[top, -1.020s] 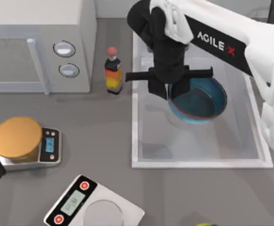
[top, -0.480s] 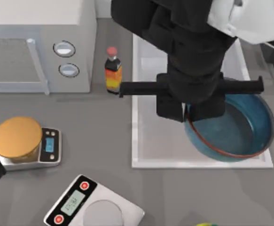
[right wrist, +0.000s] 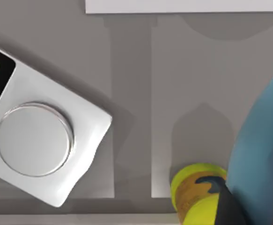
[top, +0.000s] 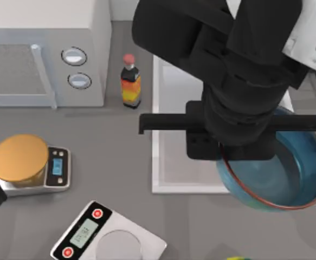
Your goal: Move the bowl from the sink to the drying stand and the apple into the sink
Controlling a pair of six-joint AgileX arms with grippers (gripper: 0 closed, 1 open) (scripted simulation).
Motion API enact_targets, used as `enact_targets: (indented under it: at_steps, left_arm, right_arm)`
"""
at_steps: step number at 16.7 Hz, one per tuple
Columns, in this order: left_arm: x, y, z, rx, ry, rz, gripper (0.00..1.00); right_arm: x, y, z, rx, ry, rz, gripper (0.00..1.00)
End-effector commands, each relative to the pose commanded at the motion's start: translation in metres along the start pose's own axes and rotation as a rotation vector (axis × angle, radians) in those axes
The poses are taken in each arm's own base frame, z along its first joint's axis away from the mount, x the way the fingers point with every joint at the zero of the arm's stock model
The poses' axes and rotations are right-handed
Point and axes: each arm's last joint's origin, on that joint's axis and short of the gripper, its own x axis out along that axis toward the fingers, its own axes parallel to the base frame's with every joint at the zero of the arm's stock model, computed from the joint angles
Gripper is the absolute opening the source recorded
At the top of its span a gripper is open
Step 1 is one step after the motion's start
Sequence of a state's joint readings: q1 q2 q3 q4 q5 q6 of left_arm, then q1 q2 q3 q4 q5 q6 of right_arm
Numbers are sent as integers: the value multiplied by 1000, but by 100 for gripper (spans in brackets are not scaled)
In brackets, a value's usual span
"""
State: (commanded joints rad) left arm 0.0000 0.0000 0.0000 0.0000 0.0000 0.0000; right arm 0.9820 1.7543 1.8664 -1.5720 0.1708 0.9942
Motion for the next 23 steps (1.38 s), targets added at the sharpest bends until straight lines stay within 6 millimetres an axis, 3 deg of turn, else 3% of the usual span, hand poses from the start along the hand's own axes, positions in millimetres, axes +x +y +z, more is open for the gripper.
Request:
enact_targets:
  at_steps: [5,10,13,17,20,23]
  left_arm:
    - [0,0,0,0,0,0,100]
    - [0,0,0,0,0,0,100]
    - [0,0,0,0,0,0,100]
    - [0,0,0,0,0,0,100]
    - [0,0,0,0,0,0,100]
    - [0,0,0,0,0,0,100]
  right_arm:
    - [0,-7,15,23,-21,55,0]
    - [-5,-51,74,103,-175,278,0]
    - [-9,-98,114,129,-358,405,0]
    - [-17,-185,151,121,-694,461,0]
    - [-25,-255,157,87,-960,387,0]
    - [-37,-320,145,52,-1193,227,0]
